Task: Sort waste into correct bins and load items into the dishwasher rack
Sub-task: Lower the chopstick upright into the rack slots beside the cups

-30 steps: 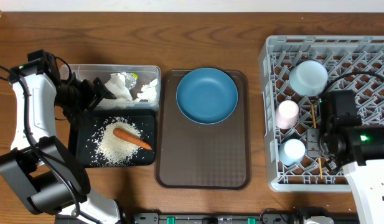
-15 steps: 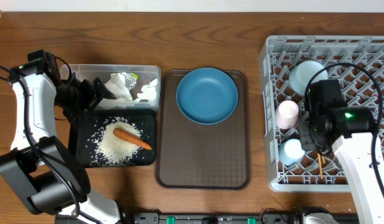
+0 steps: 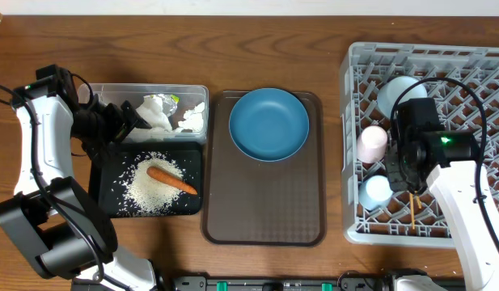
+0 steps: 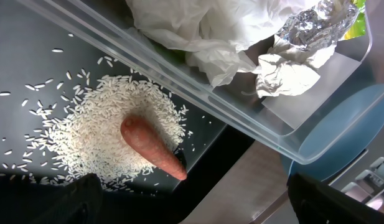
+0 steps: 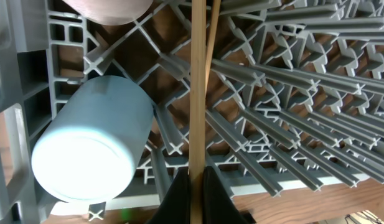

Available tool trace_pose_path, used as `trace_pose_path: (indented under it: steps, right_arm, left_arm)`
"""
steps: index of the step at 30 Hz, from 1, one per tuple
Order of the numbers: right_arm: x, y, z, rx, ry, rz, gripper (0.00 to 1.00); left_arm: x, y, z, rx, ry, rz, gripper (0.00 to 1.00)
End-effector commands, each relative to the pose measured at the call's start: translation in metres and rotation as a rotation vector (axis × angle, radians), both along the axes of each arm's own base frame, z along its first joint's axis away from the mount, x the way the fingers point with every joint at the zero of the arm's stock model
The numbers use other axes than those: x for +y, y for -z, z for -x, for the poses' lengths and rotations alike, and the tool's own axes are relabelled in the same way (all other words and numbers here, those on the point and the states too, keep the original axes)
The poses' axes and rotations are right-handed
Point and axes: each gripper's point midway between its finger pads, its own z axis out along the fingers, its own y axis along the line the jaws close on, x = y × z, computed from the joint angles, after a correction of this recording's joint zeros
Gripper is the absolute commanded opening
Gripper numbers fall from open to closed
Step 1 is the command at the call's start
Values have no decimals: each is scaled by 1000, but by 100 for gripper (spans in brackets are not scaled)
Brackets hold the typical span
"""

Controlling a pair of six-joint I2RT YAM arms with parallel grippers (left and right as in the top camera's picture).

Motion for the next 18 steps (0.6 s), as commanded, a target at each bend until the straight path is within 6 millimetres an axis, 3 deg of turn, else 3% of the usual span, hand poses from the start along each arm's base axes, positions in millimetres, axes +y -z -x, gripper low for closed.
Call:
trace_pose_path:
  steps: [1,18]
  right_arm:
    - [0,5,-3,6,-7,-9,1]
    - [0,-14,7,-49,-4,-15,1]
  left_arm:
    - [3,-9,-2,-24,3,-20,98]
    - [3,-9,-2,-24,3,-20,98]
